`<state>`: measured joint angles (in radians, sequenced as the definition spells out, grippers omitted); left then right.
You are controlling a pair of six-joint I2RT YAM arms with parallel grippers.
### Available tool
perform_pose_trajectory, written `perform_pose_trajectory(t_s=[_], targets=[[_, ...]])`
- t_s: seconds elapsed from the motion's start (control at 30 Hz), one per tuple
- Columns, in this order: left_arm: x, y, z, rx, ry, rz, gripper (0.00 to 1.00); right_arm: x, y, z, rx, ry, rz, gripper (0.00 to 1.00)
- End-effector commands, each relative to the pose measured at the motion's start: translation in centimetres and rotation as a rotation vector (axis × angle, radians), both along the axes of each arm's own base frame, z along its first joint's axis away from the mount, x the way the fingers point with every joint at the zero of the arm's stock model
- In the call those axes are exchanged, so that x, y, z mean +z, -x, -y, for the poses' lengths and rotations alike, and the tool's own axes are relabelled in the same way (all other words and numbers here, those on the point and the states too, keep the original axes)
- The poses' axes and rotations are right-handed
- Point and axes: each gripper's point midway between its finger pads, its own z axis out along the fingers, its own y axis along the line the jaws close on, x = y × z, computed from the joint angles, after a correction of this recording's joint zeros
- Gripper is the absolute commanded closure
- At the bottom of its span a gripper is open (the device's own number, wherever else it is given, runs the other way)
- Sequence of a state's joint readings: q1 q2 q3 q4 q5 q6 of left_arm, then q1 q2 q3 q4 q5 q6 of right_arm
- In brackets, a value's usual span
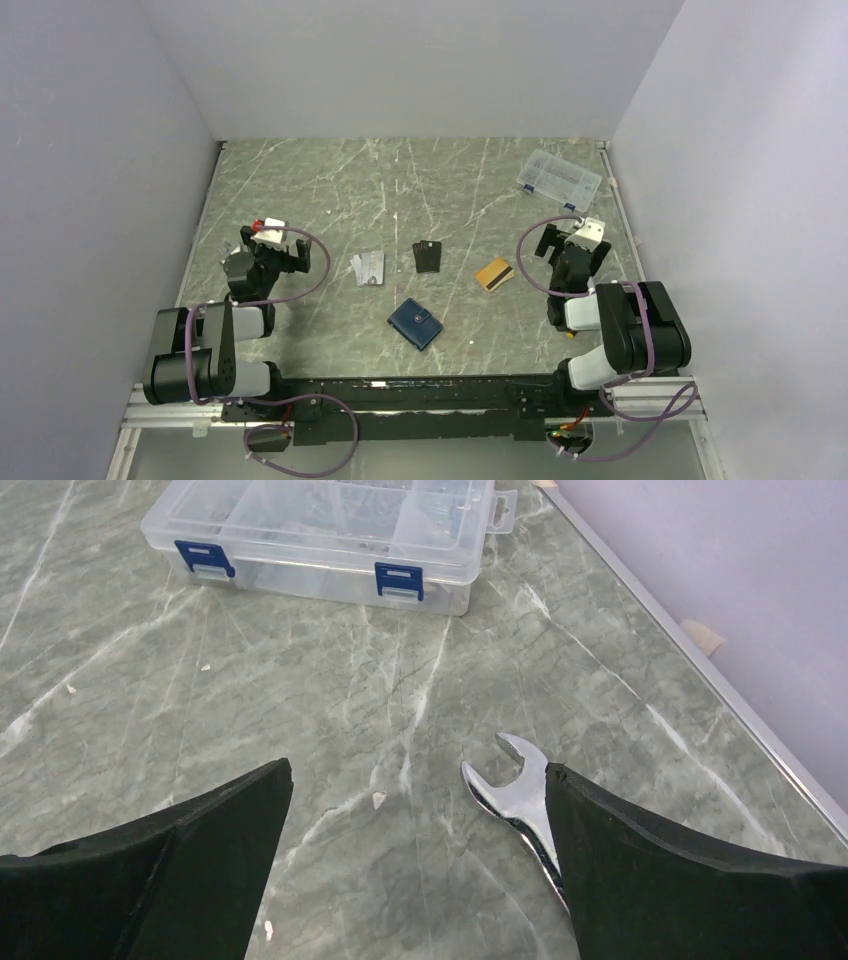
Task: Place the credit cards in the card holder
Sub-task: Move the card holder to the center of the board.
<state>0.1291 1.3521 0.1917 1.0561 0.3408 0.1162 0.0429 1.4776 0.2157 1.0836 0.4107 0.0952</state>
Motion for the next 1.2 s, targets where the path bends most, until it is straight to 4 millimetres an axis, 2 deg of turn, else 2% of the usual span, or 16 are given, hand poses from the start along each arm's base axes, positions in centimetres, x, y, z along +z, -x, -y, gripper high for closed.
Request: perform_pose_trajectory(t_s=[0.0,0.07,0.2,0.27,0.33,0.37,0.47,0.53,0.67,0.7,0.73,0.8,0.83,0.97,1.1,1.17], targets=[[1.6,-0.7,-0.1,0.003,-0.015,0.053,0.02,2.1,-1.0,0.1,-0.006,0.008,0.068,0.0],[1.6,-0.7,-0.1,0.003,-0.014,0.053,0.01,2.2,-1.2,-0.2,0.004,0.004,0.05,0.0],[1.6,-0.8,-0.1,0.002,-0.016,0.048,0.01,4.4,-2.3,-0.5,-0.065,0.017,-0.044,0.0],[1.6,-0.8,-0.1,0.001,-0.016,0.049,0.02,5.0,-3.0,-0.4,-0.13,-0.096,-0.097,0.0],[1.8,-0.7,0.2,-0.017,-0.017,0.059,0.02,4.8,-2.9,0.1,-0.284,-0.293,-0.137,0.0],[1.9,-0.6,0.5,-0.037,-0.021,0.058,0.01,4.8,-3.3,-0.3,-0.292,-0.39,-0.157,0.0],[2.0,-0.6,0.6,-0.045,-0.028,0.053,0.04,3.8,-4.0,-4.1,-0.076,-0.551,-0.281,0.0],[2.0,-0.5,0.6,-0.045,-0.027,0.059,0.05,4.0,-3.8,-7.7,0.106,-0.548,-0.318,0.0],[3.4,-1.7,0.2,-0.031,-0.012,0.001,0.01,4.0,-1.3,-13.5,0.24,-0.337,-0.391,0.0],[3.1,-1.8,0.7,-0.066,-0.008,-0.071,0.01,3.8,-0.5,-15.0,0.285,-0.317,-0.41,0.0],[4.4,-2.4,1.1,-0.093,-0.007,-0.073,0.01,3.5,0.2,-16.2,0.32,-0.303,-0.426,0.0],[5.0,-2.4,1.8,-0.12,0.059,-0.155,0.01,3.0,1.7,-18.6,0.403,-0.294,-0.447,0.0],[4.4,-1.8,2.5,-0.153,0.091,-0.234,0.01,2.8,2.5,-19.7,0.433,-0.277,-0.461,0.0],[5.4,0.4,4.9,-0.247,0.175,-0.406,0.01,1.9,6.2,-24.7,0.6,-0.193,-0.537,0.0],[5.9,4.2,8.0,-0.354,0.179,-0.551,0.01,1.1,10.0,-28.4,0.756,-0.167,-0.602,0.01],[5.1,6.3,10.0,-0.401,0.192,-0.638,0.01,0.8,11.6,-29.7,0.833,-0.198,-0.632,0.03]])
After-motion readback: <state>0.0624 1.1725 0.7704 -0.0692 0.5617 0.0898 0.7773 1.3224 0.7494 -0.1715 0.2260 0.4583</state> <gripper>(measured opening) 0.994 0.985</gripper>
